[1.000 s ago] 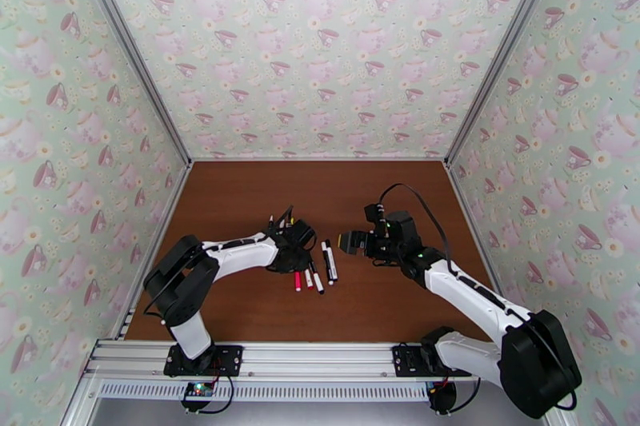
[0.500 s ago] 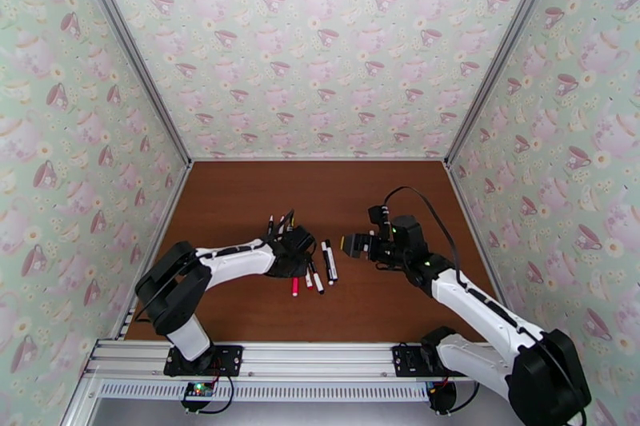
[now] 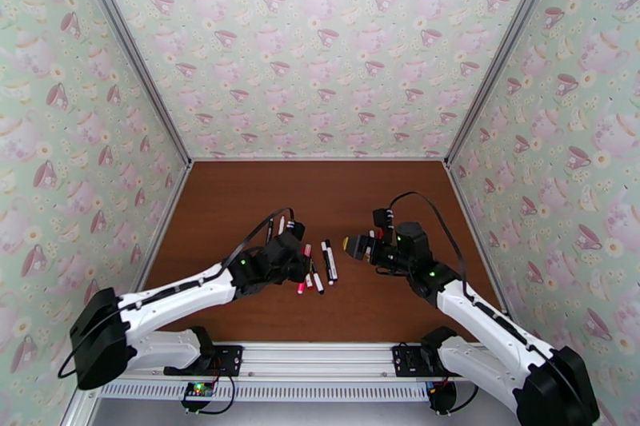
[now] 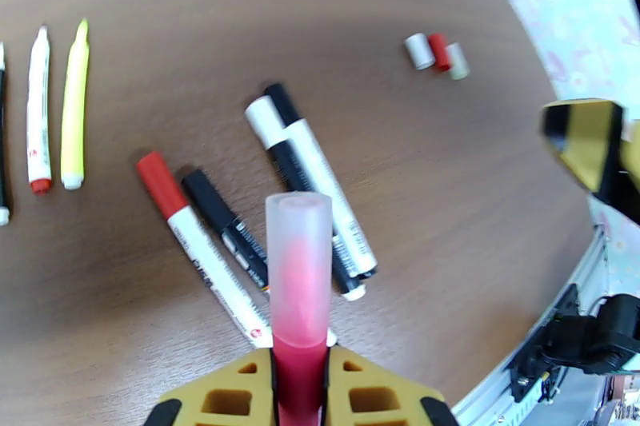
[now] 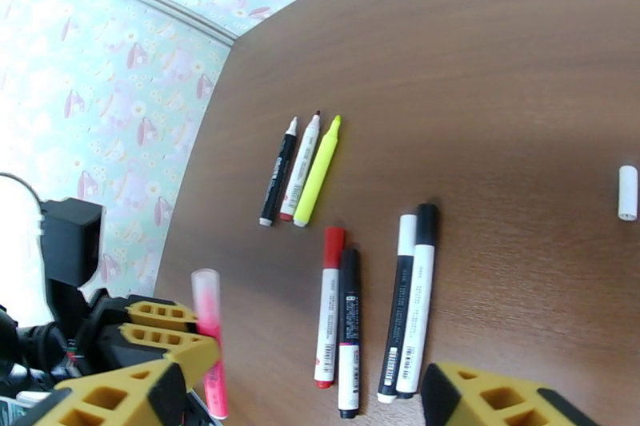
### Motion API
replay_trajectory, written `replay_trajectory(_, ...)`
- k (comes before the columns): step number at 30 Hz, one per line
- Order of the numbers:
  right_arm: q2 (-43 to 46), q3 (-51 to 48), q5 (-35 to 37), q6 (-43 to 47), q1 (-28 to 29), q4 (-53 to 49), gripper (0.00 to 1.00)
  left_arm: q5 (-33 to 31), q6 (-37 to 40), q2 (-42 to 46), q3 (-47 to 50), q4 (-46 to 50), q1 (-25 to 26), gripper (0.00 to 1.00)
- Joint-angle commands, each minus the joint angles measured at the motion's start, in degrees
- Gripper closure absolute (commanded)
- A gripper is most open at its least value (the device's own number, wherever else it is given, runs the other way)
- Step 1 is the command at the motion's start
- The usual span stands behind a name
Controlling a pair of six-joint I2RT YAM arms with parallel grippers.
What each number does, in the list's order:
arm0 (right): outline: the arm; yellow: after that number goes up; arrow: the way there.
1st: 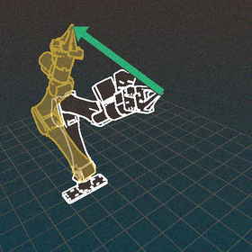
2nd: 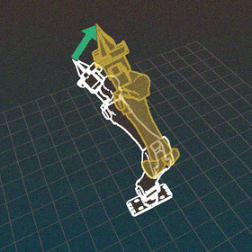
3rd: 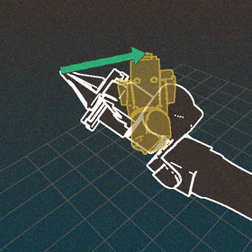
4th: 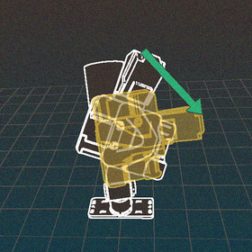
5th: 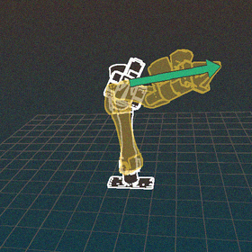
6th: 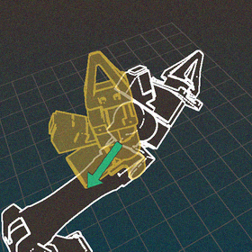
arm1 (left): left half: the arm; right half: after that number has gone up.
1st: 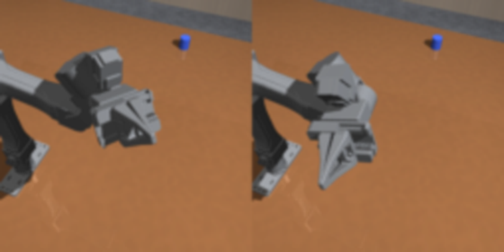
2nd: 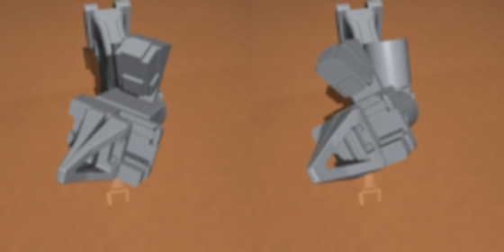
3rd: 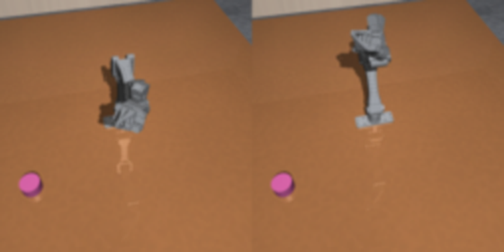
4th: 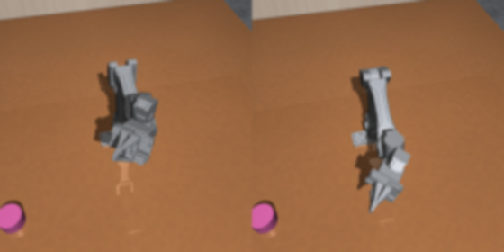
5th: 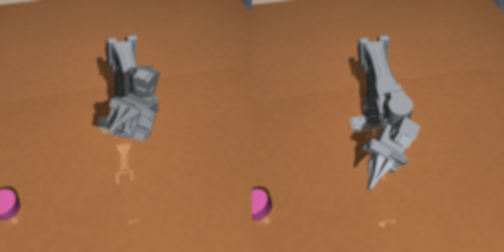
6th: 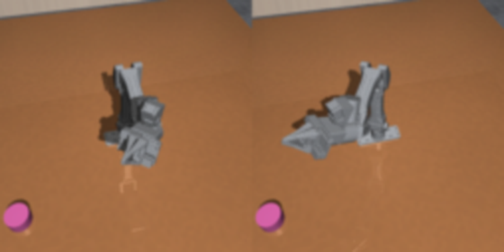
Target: Open the pen caps
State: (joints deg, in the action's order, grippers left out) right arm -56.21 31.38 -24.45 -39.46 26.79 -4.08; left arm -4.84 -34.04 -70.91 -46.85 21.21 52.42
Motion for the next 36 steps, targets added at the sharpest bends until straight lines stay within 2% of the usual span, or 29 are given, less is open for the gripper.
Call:
replay_trajectory(1, -0.75, 3.77, -0.82, -1.52, 0.37, -1.99, 0.25, 3.13, 1.46, 1.22, -4.47, 1.1, -0.3, 0.84)
replay_trajectory(5, -0.46, 6.34, -2.29, -4.08, 1.01, -3.47, 0.29, 5.02, 1.18, 0.97, -8.52, 3.83, -0.3, 0.84)
replay_trajectory(12, 1.72, 8.33, 0.08, -0.46, 2.66, -7.72, 0.32, 6.69, 5.28, 2.8, -6.26, -1.63, 0.57, 0.84)
replay_trajectory(18, 2.46, 12.01, -4.08, -0.26, 2.75, -11.39, 0.36, 9.15, 7.03, 5.7, -6.36, -1.54, 3.0, 0.84)
replay_trajectory(23, 2.0, 14.33, -5.52, -1.62, 3.32, -13.32, 0.37, 10.64, 7.9, 6.48, -6.54, -1.26, 3.12, 0.84)
replay_trajectory(30, 4.26, 12.31, -7.54, -5.99, 3.82, -9.4, 0.38, 15.16, 7.79, 4.73, -6.59, -4.68, 3.2, 0.85)
replay_trajectory(36, 7.43, 11.43, -5.96, -7.97, 4.49, -9.8, 0.41, 19.17, 7.36, 1.71, -6.99, -7.47, 3.21, 0.86)
